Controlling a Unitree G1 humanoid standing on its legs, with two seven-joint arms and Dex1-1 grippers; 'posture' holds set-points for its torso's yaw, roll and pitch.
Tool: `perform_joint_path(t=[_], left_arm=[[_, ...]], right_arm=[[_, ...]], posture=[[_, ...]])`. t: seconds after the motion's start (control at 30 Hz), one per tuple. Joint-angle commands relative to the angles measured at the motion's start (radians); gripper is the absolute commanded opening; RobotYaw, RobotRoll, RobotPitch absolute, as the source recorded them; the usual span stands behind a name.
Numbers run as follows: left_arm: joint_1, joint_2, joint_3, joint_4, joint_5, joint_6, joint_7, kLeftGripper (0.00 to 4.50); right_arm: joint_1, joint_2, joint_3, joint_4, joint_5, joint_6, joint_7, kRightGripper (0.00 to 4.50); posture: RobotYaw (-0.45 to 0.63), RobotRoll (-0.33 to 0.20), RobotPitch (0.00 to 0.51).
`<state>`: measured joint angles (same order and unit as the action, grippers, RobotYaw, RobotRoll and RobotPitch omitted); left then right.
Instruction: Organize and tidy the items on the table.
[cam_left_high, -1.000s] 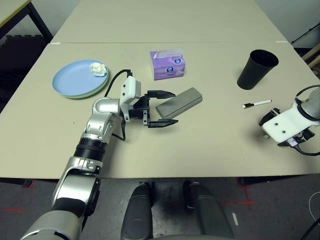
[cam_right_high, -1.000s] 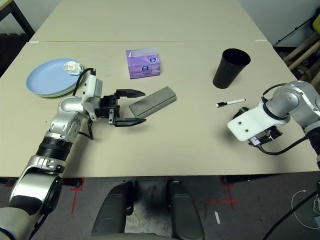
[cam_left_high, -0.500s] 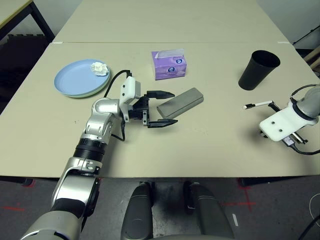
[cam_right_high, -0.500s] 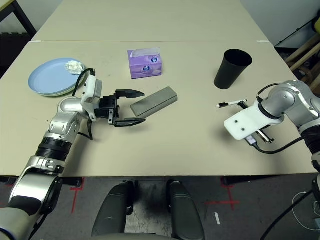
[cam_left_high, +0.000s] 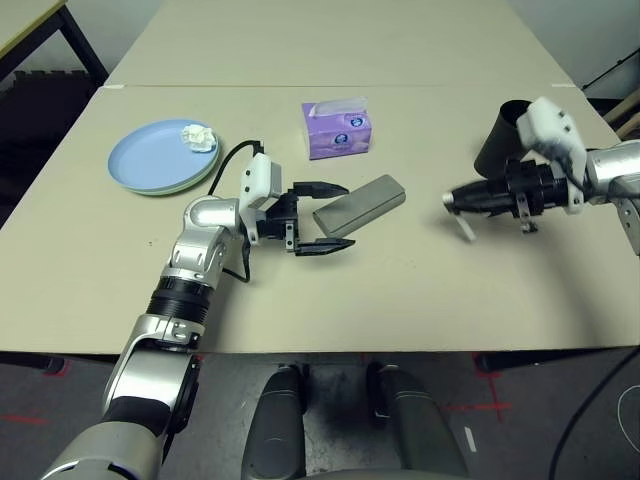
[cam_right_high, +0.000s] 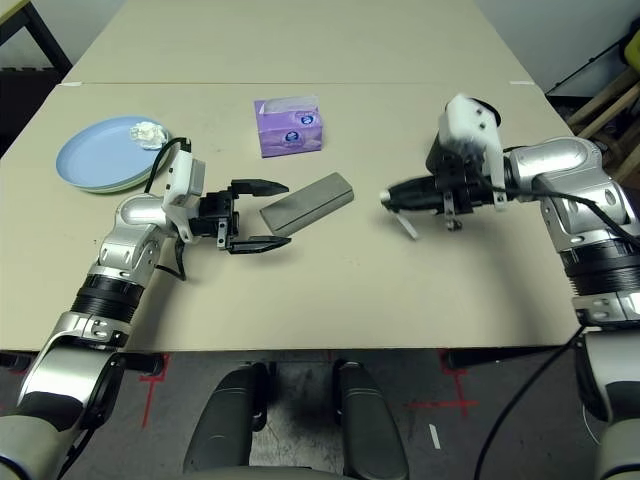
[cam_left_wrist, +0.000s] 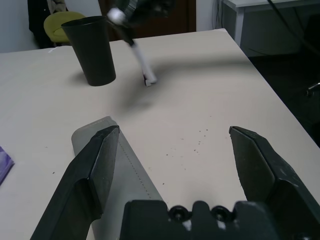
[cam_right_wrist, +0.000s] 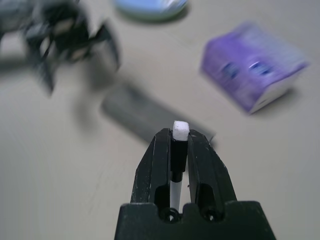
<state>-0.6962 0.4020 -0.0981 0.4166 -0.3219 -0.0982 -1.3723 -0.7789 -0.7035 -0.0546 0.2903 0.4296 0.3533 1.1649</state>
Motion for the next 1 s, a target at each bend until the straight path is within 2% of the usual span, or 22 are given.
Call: perform_joint_path(t=[0.03,0.23,0.4,0.73,1.0], left_arm=[[-0.007,-0.004,-0.011,0.018,0.011,-0.009,-0.006,4.5],[-0.013,-0.01,-0.014,0.032,0.015,-0.018,-0.01,4.5],[-0.012,-0.01,-0.013,0.033,0.016,-0.02,-0.011,4.5],[-0.01,-0.007,-0.01,0.03,0.015,-0.015,-0.008,4.5],[-0.037,-0.02,0.017,0.02,-0.006,0.049,0.046,4.5]], right_arm=[[-0.005,0.064,-0.115,-0.033,0.03,-0.011,-0.181,0.31],[-0.049,0.207,-0.248,-0.017,0.038,-0.116,-0.457,0.31],[-0.068,0.28,-0.318,-0.007,0.021,-0.199,-0.65,0.31],[-0.066,0.291,-0.344,0.043,-0.154,-0.413,-1.011,0.31],[-0.024,0.292,-0.327,0.03,-0.172,-0.368,-1.08,0.31]], posture=[[0.05,0.0,0.185],[0.05,0.0,0.183],[0.05,0.0,0.18],[0.05,0.0,0.181],[0.05,0.0,0.183]])
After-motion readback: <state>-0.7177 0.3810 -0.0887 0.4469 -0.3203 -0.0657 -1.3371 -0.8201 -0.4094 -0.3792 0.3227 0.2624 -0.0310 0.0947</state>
